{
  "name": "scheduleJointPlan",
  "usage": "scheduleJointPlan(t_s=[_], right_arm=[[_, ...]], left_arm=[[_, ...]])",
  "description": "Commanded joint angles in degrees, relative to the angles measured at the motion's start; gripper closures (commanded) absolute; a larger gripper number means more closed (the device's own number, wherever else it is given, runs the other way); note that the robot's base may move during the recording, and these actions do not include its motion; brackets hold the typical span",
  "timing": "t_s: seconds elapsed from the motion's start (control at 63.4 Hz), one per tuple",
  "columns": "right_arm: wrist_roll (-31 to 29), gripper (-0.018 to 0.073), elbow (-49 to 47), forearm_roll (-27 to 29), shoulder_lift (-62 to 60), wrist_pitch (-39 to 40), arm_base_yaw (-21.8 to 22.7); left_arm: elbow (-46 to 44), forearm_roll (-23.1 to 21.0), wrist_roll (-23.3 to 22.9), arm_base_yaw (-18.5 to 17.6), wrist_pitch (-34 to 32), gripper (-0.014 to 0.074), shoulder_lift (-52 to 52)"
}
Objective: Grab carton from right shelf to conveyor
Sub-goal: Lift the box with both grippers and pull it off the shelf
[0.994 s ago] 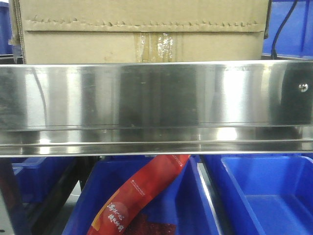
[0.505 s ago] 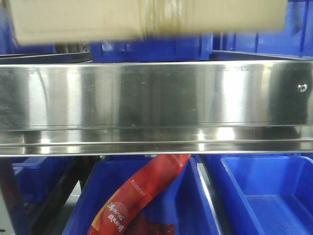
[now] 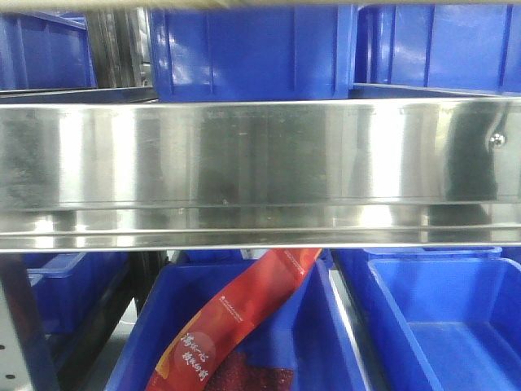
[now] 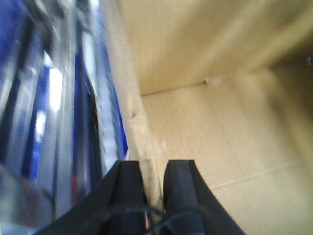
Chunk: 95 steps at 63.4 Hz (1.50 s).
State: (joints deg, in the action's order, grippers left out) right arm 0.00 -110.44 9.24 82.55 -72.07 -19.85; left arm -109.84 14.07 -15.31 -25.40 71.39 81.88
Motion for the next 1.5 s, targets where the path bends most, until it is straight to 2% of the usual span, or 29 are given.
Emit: scheduleJointPlan(t_s=[0.0, 0.142, 0.3, 1.025, 1.483], right_arm=[[-1.0, 0.0629, 4.7, 1.1, -3.8, 2.1, -0.3], [-1.0, 0.0629, 13.0, 1.1, -7.8, 2.1, -0.3], [-1.0, 0.0629, 16.5, 1.1, -9.7, 3.7, -0.3], [-1.0, 0.0629, 16.5, 1.1, -9.8, 4.7, -0.3], [-1.0, 0.0629, 16.5, 1.1, -9.8, 4.7, -0.3]], left_arm=[[3.1, -1.6, -0.4, -1.9, -1.4, 0.0613, -1.9], [8.0, -1.6, -1.3, -2.9, -1.4, 0.0613, -2.9], [9.6, -1.6, -1.3, -2.9, -1.4, 0.0613, -3.0], [9.6, -1.6, -1.3, -2.9, -1.4, 0.0613, -2.9], [9.6, -1.6, -1.3, -2.9, -4.0, 0.0613, -2.9]])
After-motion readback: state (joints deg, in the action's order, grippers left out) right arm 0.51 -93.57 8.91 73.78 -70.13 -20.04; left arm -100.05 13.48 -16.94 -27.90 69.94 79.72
